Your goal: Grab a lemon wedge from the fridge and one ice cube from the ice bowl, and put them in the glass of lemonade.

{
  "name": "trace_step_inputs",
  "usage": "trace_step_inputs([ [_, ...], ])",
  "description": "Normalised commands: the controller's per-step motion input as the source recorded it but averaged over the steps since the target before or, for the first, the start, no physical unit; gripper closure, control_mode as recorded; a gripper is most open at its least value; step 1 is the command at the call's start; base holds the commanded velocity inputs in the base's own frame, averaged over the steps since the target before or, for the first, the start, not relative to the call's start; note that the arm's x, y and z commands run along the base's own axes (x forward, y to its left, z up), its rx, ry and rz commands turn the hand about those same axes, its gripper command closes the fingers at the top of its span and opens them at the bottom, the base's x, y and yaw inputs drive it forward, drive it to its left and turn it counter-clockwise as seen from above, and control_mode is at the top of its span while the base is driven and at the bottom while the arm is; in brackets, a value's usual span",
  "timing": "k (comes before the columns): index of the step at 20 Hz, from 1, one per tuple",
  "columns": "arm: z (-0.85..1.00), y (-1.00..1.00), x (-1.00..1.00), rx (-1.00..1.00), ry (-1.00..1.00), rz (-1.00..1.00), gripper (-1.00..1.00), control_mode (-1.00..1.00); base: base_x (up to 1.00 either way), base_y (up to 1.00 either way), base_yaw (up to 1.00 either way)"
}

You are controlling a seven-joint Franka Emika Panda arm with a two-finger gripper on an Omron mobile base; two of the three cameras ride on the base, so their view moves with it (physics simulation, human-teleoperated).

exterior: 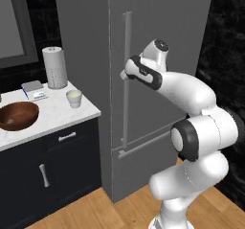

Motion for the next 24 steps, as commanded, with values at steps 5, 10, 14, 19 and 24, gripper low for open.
trace_step_inputs([
  [5, -0.52, 0.00, 0.43, 0.00, 0.00, 0.00, -1.00, -1.00, 0.00, 0.00, 0.00],
  [10, -0.26, 0.02, 0.35, 0.01, 0.00, 0.00, -1.00, -1.00, 0.00, 0.00, 0.00],
  [14, 0.07, 0.01, 0.21, 0.06, 0.00, 0.00, -1.00, -1.00, 0.00, 0.00, 0.00],
  [19, 0.01, 0.14, 0.21, 0.03, 0.00, 0.00, -1.00, -1.00, 0.00, 0.00, 0.00],
  [24, -0.05, 0.08, 0.42, 0.00, 0.00, 0.00, -1.00, -1.00, 0.00, 0.00, 0.00],
])
